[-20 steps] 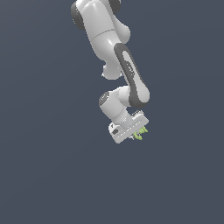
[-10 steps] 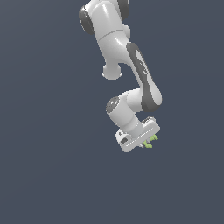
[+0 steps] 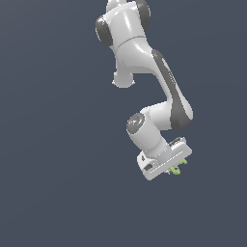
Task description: Pick up the object and move it to a goal position.
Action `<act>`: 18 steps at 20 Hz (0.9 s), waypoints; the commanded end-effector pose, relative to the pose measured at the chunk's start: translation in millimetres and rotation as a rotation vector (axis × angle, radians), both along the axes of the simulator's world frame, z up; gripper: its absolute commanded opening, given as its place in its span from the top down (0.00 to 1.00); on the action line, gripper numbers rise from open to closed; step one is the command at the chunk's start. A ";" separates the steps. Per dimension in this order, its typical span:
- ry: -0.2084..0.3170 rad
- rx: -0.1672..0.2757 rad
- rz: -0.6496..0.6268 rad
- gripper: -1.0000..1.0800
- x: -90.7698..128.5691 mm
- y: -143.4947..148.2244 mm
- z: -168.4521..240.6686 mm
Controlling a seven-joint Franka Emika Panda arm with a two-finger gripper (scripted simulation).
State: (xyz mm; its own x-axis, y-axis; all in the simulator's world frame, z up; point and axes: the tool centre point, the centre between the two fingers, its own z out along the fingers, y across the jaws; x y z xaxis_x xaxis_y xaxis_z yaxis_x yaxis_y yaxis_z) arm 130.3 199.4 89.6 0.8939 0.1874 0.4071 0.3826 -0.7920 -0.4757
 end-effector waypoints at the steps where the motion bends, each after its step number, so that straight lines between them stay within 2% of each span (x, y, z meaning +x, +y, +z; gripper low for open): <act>1: 0.000 0.000 -0.001 1.00 11.1 5.9 4.5; 9: 0.000 0.002 -0.002 1.00 32.6 18.0 12.9; 18: 0.000 0.004 -0.002 1.00 39.9 21.6 15.4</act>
